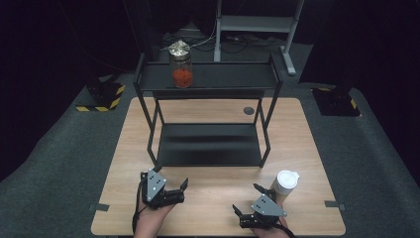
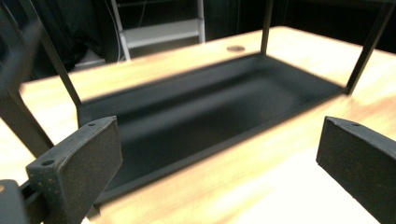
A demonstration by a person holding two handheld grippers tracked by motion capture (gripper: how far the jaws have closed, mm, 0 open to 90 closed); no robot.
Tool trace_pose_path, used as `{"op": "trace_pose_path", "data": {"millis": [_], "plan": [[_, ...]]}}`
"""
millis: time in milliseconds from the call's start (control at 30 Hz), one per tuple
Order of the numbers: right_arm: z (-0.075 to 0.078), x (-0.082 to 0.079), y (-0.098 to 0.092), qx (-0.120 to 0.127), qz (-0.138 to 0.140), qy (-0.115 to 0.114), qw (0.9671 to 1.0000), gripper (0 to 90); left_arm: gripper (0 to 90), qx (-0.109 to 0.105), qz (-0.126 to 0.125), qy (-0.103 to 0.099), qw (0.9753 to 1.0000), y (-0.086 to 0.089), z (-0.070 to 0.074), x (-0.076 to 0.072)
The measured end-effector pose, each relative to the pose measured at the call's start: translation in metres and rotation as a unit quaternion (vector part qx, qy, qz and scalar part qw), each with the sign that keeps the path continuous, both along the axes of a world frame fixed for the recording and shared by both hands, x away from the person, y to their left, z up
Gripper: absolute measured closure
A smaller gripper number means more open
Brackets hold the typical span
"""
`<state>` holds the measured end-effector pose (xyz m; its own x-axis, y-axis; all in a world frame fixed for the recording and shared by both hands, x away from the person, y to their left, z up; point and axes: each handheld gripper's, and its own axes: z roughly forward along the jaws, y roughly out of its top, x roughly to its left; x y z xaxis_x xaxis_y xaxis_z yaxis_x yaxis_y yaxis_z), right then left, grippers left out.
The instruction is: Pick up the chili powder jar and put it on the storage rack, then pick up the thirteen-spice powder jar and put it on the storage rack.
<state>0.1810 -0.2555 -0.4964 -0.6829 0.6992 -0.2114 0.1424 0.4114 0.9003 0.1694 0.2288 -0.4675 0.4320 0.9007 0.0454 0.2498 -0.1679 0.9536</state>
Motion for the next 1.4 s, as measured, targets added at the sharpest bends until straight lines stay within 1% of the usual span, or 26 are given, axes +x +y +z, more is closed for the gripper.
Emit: {"op": "trace_pose_path", "data": {"millis": [167,233,300,333,367,433,467,500,567,633,667,767,800,867,967,1067,1100,1133,1200,1267,1333,1400], "plan": [[0.000,0.000,0.001,-0.003,0.000,-0.001,1.0000,0.0,0.3,0.011,0.000,0.021,0.9997,0.002,-0.019,-0.003],[0.000,0.000,0.001,-0.003,-0.001,-0.001,1.0000,0.0,0.3,0.024,-0.002,0.025,0.9994,0.002,-0.023,-0.004],[0.000,-0.001,0.001,-0.002,-0.003,-0.001,1.0000,0.0,0.3,0.043,-0.005,0.025,0.9987,0.000,-0.024,-0.005],[0.000,0.000,0.001,-0.002,-0.003,0.000,1.0000,0.0,0.3,0.049,-0.008,0.027,0.9984,0.000,-0.025,-0.005],[0.000,0.000,0.001,-0.002,-0.003,0.000,1.0000,0.0,0.3,0.050,-0.010,0.032,0.9982,0.000,-0.026,-0.004],[0.001,0.000,0.002,-0.004,-0.004,0.001,1.0000,0.0,0.3,0.060,-0.014,0.041,0.9973,-0.002,-0.028,-0.003],[0.001,0.000,0.002,-0.004,-0.004,0.001,1.0000,0.0,0.5,0.075,-0.011,0.047,0.9960,-0.007,-0.027,-0.003],[0.001,0.000,0.002,-0.003,-0.004,0.002,1.0000,0.0,0.5,0.085,-0.014,0.040,0.9955,-0.010,-0.027,-0.005],[0.001,0.000,0.002,-0.002,-0.006,0.002,1.0000,0.0,0.4,0.103,-0.017,0.042,0.9936,-0.014,-0.025,-0.006],[0.001,0.000,0.002,-0.002,-0.006,0.004,1.0000,0.0,0.4,0.114,-0.016,0.040,0.9925,-0.018,-0.025,-0.008],[0.002,0.001,0.002,-0.003,-0.004,0.007,1.0000,0.0,0.7,0.117,-0.017,0.041,0.9921,-0.019,-0.025,-0.008],[0.003,0.004,0.001,-0.002,0.000,0.010,0.9999,0.0,0.8,0.117,-0.015,0.045,0.9919,-0.019,-0.024,-0.008],[0.003,0.005,0.001,-0.002,0.001,0.011,0.9999,0.0,0.7,0.117,-0.013,0.044,0.9920,-0.020,-0.024,-0.008],[0.003,0.005,0.000,0.000,0.001,0.013,0.9999,0.0,0.7,0.124,-0.016,0.042,0.9913,-0.021,-0.024,-0.009],[0.003,0.006,0.000,-0.001,0.003,0.013,0.9999,0.0,0.7,0.139,-0.022,0.037,0.9893,-0.024,-0.025,-0.010],[0.002,0.004,-0.001,0.001,0.004,0.008,1.0000,0.0,0.7,0.158,-0.029,0.031,0.9865,-0.028,-0.025,-0.012],[0.001,0.004,-0.002,0.005,0.005,0.007,1.0000,0.0,0.7,0.160,-0.031,0.030,0.9863,-0.028,-0.025,-0.012],[0.001,0.004,-0.003,0.009,0.004,0.008,0.9999,0.1,0.7,0.160,-0.028,0.030,0.9862,-0.029,-0.025,-0.012],[0.000,0.003,-0.004,0.015,0.006,0.010,0.9998,0.3,0.7,0.161,-0.032,0.035,0.9858,-0.028,-0.024,-0.010],[0.001,0.000,-0.003,0.006,0.012,0.002,0.9999,0.4,0.8,0.158,-0.031,0.039,0.9861,-0.028,-0.023,-0.009],[0.003,-0.002,-0.002,0.004,0.013,0.000,0.9999,0.4,0.7,0.158,-0.031,0.038,0.9862,-0.028,-0.023,-0.009],[0.003,-0.005,-0.004,0.018,0.013,-0.004,0.9997,0.4,0.7,0.160,-0.031,0.037,0.9859,-0.029,-0.023,-0.010]]}}
